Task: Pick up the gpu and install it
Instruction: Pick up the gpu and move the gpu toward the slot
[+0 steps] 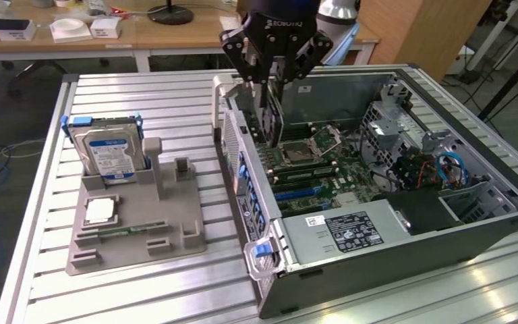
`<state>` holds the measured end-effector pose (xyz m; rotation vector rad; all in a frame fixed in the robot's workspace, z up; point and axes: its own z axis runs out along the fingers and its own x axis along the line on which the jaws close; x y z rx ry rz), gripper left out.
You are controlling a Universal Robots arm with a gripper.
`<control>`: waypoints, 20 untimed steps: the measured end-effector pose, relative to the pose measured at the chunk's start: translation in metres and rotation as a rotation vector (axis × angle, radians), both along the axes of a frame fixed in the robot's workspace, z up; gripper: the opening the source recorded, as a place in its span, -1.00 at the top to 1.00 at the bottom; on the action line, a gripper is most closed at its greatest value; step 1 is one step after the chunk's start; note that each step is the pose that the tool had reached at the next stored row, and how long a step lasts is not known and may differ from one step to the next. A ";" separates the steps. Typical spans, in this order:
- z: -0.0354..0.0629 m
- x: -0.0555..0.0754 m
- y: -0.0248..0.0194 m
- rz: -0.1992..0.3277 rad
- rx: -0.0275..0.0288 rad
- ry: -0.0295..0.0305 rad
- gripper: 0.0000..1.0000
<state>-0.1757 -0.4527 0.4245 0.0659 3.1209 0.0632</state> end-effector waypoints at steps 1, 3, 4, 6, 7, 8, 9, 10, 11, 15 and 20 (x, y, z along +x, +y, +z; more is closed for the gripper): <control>0.0000 0.002 0.0000 0.001 0.0000 0.0000 0.48; 0.0000 0.006 0.0000 0.001 0.0001 0.0000 0.48; 0.0000 0.009 0.0000 0.002 0.0000 0.0000 0.48; 0.0000 0.013 0.0000 0.003 0.0001 0.0000 0.48; 0.0000 0.015 0.0000 0.003 0.0001 0.0000 0.48; 0.0000 0.017 0.0000 0.004 0.0000 0.0000 0.48; 0.0000 0.020 0.0000 0.004 0.0001 0.0000 0.48; 0.0000 0.022 0.0000 0.004 0.0001 0.0000 0.48; 0.0000 0.024 0.0000 0.005 0.0001 0.0000 0.48; 0.0000 0.033 0.0000 0.007 0.0001 0.0000 0.48; 0.0000 0.044 0.0000 0.009 0.0000 0.0000 0.48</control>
